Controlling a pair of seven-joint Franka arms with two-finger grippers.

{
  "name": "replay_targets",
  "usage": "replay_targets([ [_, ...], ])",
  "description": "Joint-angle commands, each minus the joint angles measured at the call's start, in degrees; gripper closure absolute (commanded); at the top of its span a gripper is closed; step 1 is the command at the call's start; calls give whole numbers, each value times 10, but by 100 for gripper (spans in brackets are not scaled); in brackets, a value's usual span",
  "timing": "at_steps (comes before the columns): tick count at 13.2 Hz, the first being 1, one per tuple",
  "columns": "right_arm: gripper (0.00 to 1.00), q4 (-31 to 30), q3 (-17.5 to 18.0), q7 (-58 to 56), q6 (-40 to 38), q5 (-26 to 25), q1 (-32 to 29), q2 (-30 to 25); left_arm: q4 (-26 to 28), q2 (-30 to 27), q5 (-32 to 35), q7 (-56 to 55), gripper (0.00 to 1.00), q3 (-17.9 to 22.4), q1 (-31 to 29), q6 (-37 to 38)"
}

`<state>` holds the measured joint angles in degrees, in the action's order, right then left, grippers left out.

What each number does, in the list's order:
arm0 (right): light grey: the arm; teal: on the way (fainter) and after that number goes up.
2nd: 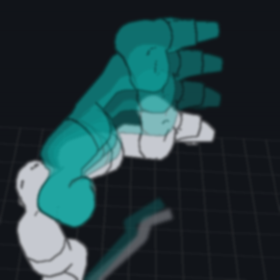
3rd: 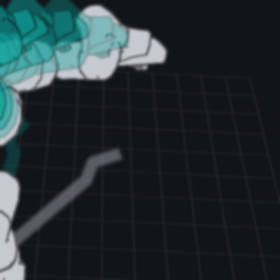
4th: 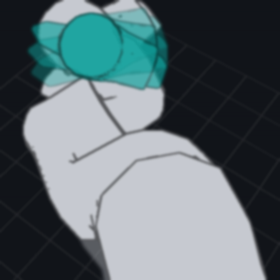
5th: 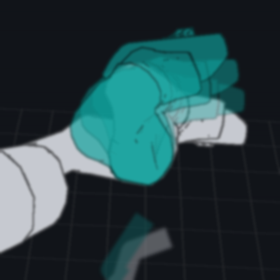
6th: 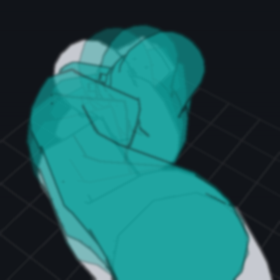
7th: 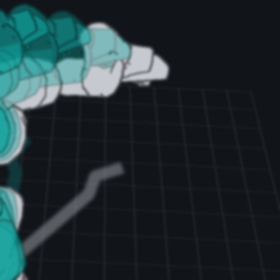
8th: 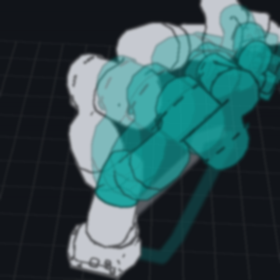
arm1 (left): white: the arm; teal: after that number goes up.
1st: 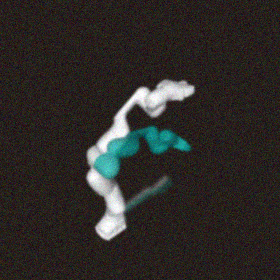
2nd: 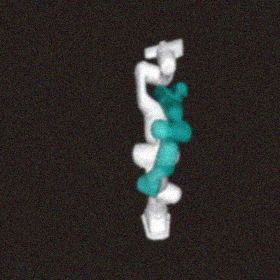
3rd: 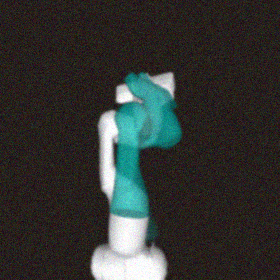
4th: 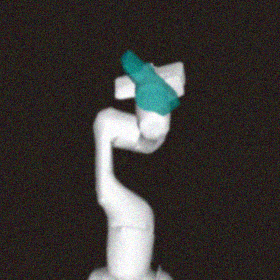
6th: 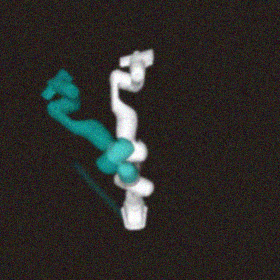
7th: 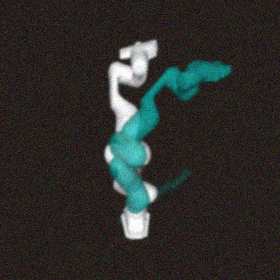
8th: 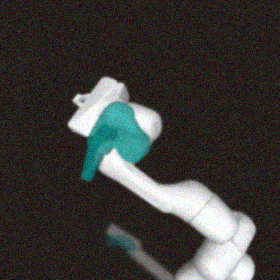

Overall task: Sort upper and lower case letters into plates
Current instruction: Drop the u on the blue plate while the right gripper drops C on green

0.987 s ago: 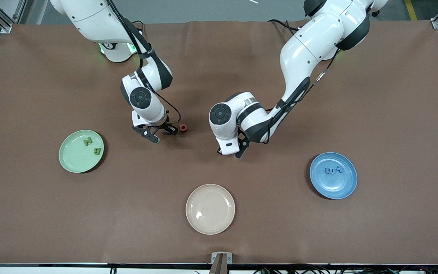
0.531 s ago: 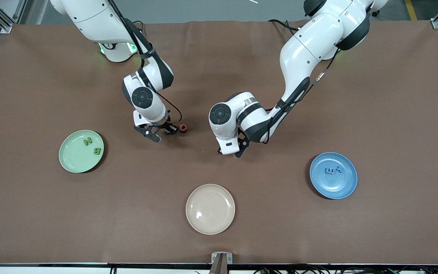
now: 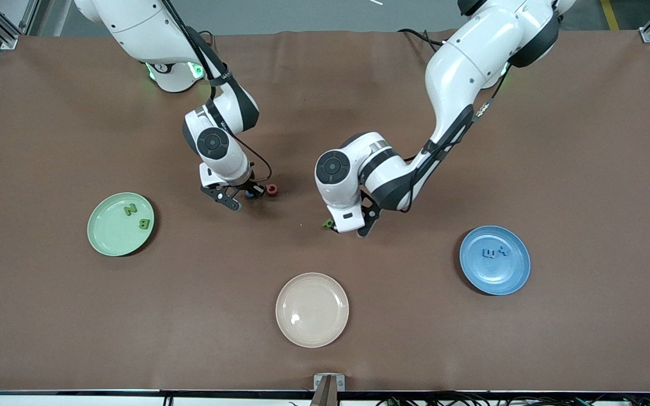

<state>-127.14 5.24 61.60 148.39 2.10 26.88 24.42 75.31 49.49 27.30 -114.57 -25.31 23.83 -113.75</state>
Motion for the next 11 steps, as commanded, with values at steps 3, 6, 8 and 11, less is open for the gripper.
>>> replay_targets([
  [3, 84, -9, -3, 3, 3, 3, 7, -4, 12, -65, -4, 43, 100, 1, -56, 83],
  [6, 85, -7, -5, 0, -39, -4, 5, -36, 13, -82, -4, 141, 100, 1, -108, 115],
  [8, 85, -5, -13, -50, -111, -18, -6, -88, 13, -80, -8, 195, 100, 0, -144, 116],
  [11, 85, 14, -30, -251, -224, -23, -107, -162, 26, -72, -8, 270, 100, -2, -199, 113],
])
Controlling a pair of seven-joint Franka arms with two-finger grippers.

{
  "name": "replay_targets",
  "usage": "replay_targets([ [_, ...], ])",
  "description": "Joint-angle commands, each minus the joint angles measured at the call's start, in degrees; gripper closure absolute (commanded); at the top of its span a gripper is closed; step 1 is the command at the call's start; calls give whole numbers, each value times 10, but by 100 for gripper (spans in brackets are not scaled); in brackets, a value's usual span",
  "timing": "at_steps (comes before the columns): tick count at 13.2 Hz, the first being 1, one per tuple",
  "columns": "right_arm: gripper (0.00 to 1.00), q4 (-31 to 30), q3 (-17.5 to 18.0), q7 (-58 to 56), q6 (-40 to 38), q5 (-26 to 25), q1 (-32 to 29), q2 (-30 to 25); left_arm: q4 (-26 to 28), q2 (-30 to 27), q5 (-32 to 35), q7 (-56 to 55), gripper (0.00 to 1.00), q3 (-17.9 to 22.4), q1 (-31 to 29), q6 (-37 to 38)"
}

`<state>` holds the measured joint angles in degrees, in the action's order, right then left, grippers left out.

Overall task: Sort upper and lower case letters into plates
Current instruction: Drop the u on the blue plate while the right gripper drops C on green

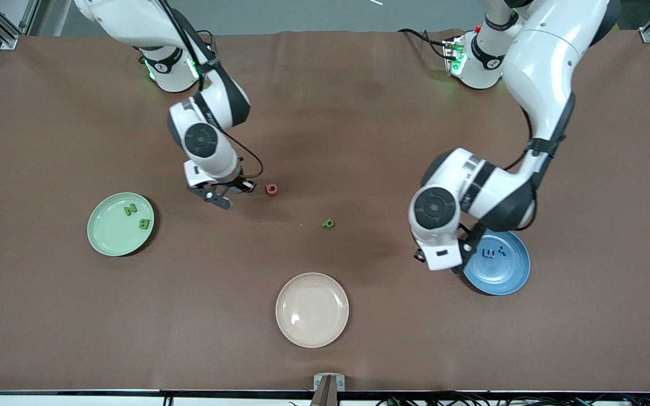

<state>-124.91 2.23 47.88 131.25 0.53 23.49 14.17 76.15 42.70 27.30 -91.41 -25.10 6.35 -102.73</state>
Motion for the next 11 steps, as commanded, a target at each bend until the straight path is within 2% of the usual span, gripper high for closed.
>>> replay_targets([
  [1, 85, 9, 1, -199, -82, -7, -122, -66, 23, -5, -8, 63, 100, -4, -43, 2],
  [4, 85, 22, 1, -372, -86, -14, -222, -63, 31, -6, -8, 133, 100, -4, -88, 0],
  [7, 85, 23, 1, -451, -72, -27, -282, -57, 32, -5, -5, 189, 100, -4, -131, -3],
  [11, 85, 23, 1, -522, -10, -56, -332, -6, 33, -5, -8, 233, 100, -3, -157, -4],
])
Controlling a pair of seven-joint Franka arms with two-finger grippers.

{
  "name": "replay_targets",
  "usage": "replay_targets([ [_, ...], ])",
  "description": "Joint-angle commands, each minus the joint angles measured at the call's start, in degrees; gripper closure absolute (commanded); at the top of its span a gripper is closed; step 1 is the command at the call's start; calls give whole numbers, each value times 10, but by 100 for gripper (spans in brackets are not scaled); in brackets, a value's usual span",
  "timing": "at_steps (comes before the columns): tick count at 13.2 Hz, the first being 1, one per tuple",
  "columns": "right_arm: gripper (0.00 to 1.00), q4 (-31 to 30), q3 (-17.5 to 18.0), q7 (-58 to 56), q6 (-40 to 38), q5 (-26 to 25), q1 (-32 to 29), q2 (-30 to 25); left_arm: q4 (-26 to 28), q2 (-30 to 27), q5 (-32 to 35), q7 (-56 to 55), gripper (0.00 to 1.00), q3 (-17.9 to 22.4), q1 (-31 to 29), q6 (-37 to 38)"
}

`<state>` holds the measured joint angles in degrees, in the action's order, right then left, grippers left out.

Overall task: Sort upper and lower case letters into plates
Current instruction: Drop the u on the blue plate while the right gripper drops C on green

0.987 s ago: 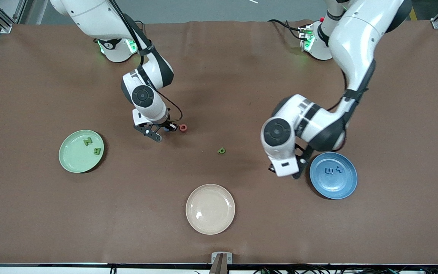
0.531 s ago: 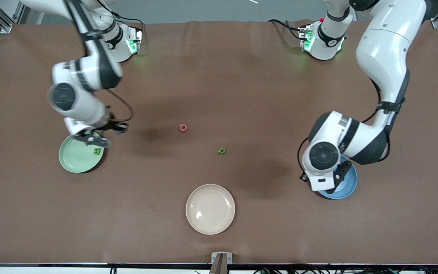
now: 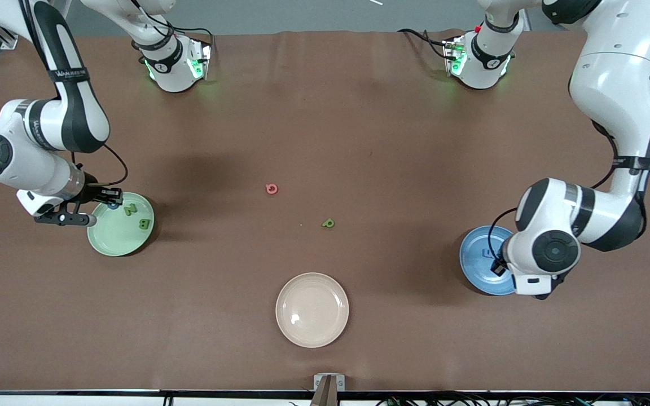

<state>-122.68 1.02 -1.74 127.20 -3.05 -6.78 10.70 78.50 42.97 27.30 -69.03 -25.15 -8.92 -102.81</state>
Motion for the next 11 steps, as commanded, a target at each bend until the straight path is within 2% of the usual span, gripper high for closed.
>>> replay_targets([
  [1, 85, 1, 13, -37, 48, -24, -39, 44, 10, -7, -7, 16, 100, -3, -18, -8],
  [5, 85, 8, 13, -98, 113, -24, -72, 97, 29, -9, -7, 86, 100, -3, -60, -11],
  [8, 84, 49, 14, -139, 118, -23, -95, 148, 55, -23, -4, 110, 100, -4, -69, -12],
  [11, 84, 60, 14, -146, 119, -22, -101, 171, 63, -25, -1, 122, 100, -4, -77, -14],
])
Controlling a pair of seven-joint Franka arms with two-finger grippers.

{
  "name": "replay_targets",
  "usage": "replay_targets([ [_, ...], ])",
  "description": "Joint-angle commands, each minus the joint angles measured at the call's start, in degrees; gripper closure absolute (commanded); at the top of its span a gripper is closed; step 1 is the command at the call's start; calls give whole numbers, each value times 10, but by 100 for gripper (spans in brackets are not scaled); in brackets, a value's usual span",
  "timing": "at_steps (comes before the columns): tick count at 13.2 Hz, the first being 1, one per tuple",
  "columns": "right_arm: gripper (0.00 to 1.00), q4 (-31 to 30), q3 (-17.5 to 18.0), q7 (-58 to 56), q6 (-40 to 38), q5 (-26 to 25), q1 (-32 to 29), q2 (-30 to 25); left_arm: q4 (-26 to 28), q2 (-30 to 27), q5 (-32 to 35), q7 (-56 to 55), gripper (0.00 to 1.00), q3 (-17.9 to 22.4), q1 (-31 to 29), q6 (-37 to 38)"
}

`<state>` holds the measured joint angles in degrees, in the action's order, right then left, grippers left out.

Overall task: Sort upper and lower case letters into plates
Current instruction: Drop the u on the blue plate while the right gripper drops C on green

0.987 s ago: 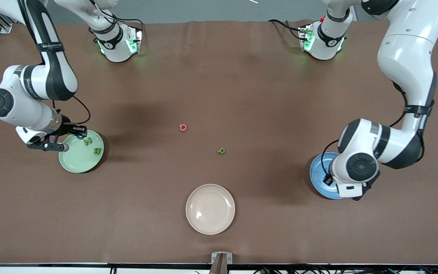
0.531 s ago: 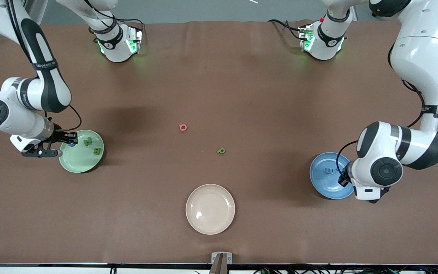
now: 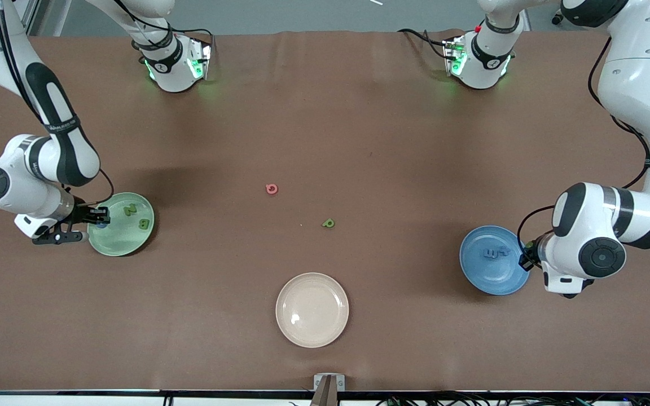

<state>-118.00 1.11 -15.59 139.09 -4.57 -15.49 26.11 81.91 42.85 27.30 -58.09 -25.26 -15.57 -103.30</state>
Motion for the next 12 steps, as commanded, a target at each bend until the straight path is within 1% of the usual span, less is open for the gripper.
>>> replay_targets([
  [1, 82, 14, 13, -8, 0, -6, -14, 19, 31, -23, -1, 11, 100, -3, -10, -17],
  [2, 81, 14, 13, -8, 0, -6, -14, 22, 33, -22, -1, 11, 100, -3, -13, -21],
  [5, 79, 14, 13, -8, 0, -4, -13, 25, 53, -18, -2, 4, 99, -2, -12, -63],
  [6, 71, 14, 13, -8, 0, -4, -12, 25, 55, -16, -2, 2, 95, -2, -13, -70],
  [7, 45, 14, 13, -7, 0, -4, -11, 25, 55, -15, -2, 2, 83, -2, -12, -72],
  [8, 0, 14, 13, -1, 0, -4, -10, 24, 55, -15, 0, 3, 64, -1, -12, -72],
  [9, 0, 14, 13, 0, -5, -4, -7, 17, 54, -15, 0, 3, 48, -1, -12, -72],
  [11, 0, 13, 16, 3, -22, -4, -2, -19, 54, -15, 0, 0, 1, -1, -10, -72],
  [12, 0, 14, 17, 8, -49, -4, 6, -37, 53, -16, 0, 0, 0, -2, -10, -72],
])
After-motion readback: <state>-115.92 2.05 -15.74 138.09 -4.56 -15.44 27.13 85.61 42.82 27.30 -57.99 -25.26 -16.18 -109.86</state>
